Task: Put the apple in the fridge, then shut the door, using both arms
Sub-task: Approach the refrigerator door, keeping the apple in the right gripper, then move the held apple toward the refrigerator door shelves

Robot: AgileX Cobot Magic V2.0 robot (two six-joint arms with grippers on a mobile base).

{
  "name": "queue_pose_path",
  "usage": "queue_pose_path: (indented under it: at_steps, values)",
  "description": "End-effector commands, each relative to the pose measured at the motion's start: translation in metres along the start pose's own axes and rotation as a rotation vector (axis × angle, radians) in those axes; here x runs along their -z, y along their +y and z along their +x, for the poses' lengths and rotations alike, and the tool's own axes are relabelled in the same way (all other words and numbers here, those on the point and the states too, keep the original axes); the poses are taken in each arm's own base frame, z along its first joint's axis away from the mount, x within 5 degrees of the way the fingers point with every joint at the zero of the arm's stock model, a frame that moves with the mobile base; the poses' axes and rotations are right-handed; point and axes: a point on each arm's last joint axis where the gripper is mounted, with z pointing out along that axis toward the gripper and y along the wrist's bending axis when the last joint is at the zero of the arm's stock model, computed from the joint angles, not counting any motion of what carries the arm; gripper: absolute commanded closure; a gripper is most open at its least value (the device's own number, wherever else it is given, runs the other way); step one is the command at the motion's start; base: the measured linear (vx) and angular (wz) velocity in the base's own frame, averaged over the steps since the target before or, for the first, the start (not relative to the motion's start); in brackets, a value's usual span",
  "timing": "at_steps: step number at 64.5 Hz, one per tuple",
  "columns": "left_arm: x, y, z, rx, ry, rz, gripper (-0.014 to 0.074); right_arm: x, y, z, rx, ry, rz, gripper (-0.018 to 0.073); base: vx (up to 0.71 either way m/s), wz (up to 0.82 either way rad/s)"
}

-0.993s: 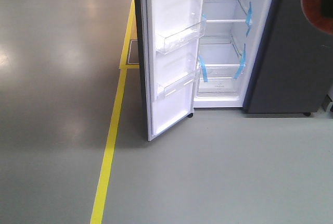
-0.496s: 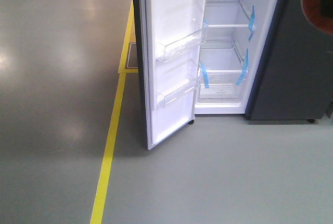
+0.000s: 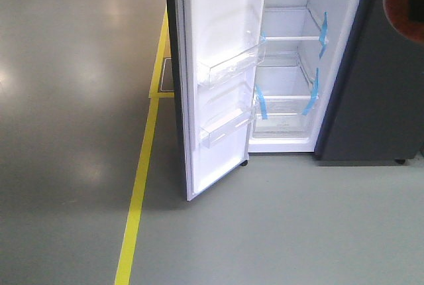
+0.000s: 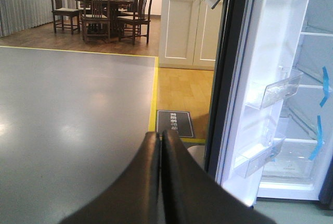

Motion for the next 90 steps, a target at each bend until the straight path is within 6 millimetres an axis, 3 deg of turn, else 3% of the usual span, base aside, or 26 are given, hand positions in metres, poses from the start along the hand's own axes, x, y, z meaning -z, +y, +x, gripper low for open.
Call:
queue_pose_path:
  at_steps: [1, 90]
  values:
    - [-0.0003, 0.0005, 0.0024, 0.012, -0.053, 0.007, 0.0603, 0.0092, 0.005, -0.0126, 0.009, -0.108, 0.009, 0.0566, 0.12, 0.0]
    - [-0.0003, 0.0005, 0.0024, 0.012, -0.053, 0.007, 0.0603, 0.0092, 0.0051, -0.0124, 0.009, -0.107, 0.008, 0.0566, 0.11, 0.0]
